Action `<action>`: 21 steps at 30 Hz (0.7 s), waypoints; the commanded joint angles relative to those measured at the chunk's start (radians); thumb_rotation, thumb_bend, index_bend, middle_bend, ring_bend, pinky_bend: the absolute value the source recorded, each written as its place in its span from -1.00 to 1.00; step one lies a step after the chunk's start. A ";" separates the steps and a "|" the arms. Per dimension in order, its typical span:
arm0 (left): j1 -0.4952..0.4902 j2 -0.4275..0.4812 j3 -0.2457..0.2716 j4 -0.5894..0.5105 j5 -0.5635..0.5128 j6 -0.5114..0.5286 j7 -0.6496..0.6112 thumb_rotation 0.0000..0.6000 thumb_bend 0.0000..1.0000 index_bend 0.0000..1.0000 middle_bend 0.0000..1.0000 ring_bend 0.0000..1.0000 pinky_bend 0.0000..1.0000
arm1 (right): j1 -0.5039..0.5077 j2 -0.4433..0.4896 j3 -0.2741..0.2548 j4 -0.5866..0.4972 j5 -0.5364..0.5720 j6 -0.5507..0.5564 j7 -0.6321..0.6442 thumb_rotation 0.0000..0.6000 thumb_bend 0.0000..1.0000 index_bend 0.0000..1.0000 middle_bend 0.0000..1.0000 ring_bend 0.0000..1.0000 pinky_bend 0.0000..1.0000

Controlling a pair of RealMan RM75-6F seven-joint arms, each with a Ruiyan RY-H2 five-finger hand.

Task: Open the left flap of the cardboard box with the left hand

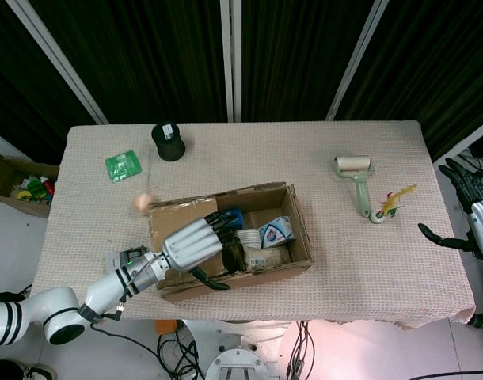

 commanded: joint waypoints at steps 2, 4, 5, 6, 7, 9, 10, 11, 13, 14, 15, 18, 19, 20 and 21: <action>0.000 0.007 0.004 -0.003 -0.019 -0.007 0.009 -1.00 -1.00 -0.44 -0.47 -0.79 -0.60 | 0.003 -0.001 0.001 0.003 -0.005 0.002 0.008 0.93 -0.64 -1.00 -1.00 -1.00 -1.00; 0.001 0.007 0.004 -0.001 -0.023 -0.005 0.016 -1.00 -1.00 -0.44 -0.47 -0.79 -0.60 | 0.004 0.001 0.002 0.002 -0.009 0.007 0.011 0.93 -0.64 -1.00 -1.00 -1.00 -1.00; 0.001 0.007 0.004 -0.001 -0.024 -0.004 0.018 -1.00 -1.00 -0.43 -0.46 -0.79 -0.60 | 0.004 0.001 0.002 0.001 -0.011 0.009 0.011 0.93 -0.64 -1.00 -1.00 -1.00 -1.00; 0.000 0.007 0.005 0.000 -0.025 -0.004 0.020 -1.00 -1.00 -0.43 -0.46 -0.79 -0.60 | 0.005 0.002 0.003 0.000 -0.012 0.010 0.012 0.93 -0.64 -1.00 -1.00 -1.00 -1.00; 0.000 0.007 0.005 -0.001 -0.026 -0.004 0.021 -1.00 -1.00 -0.42 -0.46 -0.79 -0.60 | 0.004 0.003 0.003 -0.001 -0.014 0.012 0.011 0.93 -0.64 -1.00 -1.00 -1.00 -1.00; -0.003 0.007 0.005 -0.002 -0.028 -0.008 0.024 -1.00 -1.00 -0.42 -0.43 -0.79 -0.60 | 0.003 0.004 0.003 -0.002 -0.012 0.015 0.012 0.93 -0.64 -1.00 -1.00 -1.00 -1.00; -0.005 0.008 0.005 -0.003 -0.028 -0.009 0.024 -1.00 -1.00 -0.42 -0.42 -0.79 -0.60 | 0.002 0.005 0.004 -0.004 -0.010 0.016 0.012 0.93 -0.64 -1.00 -1.00 -1.00 -1.00; -0.006 0.007 0.005 -0.003 -0.027 -0.011 0.025 -1.00 -1.00 -0.42 -0.41 -0.79 -0.60 | 0.001 0.005 0.007 -0.007 -0.004 0.018 0.013 0.94 -0.64 -1.00 -1.00 -1.00 -1.00; -0.009 0.007 0.007 -0.002 -0.028 -0.014 0.029 -1.00 -1.00 -0.42 -0.39 -0.80 -0.60 | -0.001 0.005 0.010 -0.009 0.002 0.022 0.013 0.94 -0.63 -1.00 -1.00 -1.00 -1.00; -0.010 0.007 0.007 -0.002 -0.029 -0.015 0.033 -1.00 -1.00 -0.42 -0.39 -0.80 -0.60 | -0.002 0.006 0.010 -0.010 0.000 0.025 0.018 0.95 -0.63 -1.00 -1.00 -1.00 -1.00; -0.012 0.007 0.008 0.000 -0.030 -0.017 0.039 -1.00 -1.00 -0.42 -0.39 -0.80 -0.60 | -0.003 0.007 0.010 -0.011 -0.001 0.028 0.023 0.95 -0.63 -1.00 -1.00 -1.00 -1.00; -0.015 0.009 0.012 0.002 -0.040 -0.025 0.060 -1.00 -1.00 -0.40 -0.39 -0.80 -0.60 | -0.006 0.009 0.009 -0.007 -0.008 0.038 0.039 0.95 -0.63 -1.00 -1.00 -1.00 -1.00; -0.016 0.011 0.013 0.003 -0.043 -0.028 0.066 -1.00 -1.00 -0.39 -0.39 -0.80 -0.60 | -0.007 0.010 0.009 -0.007 -0.008 0.038 0.041 0.95 -0.63 -1.00 -1.00 -1.00 -1.00; -0.018 0.013 0.015 0.003 -0.047 -0.033 0.076 -1.00 -1.00 -0.37 -0.39 -0.80 -0.60 | -0.007 0.012 0.009 -0.008 -0.007 0.036 0.042 0.95 -0.63 -1.00 -1.00 -1.00 -1.00; -0.020 0.020 0.016 0.000 -0.056 -0.039 0.091 -1.00 -1.00 -0.34 -0.38 -0.80 -0.60 | -0.007 0.014 0.009 -0.011 -0.002 0.034 0.039 0.95 -0.63 -1.00 -1.00 -1.00 -1.00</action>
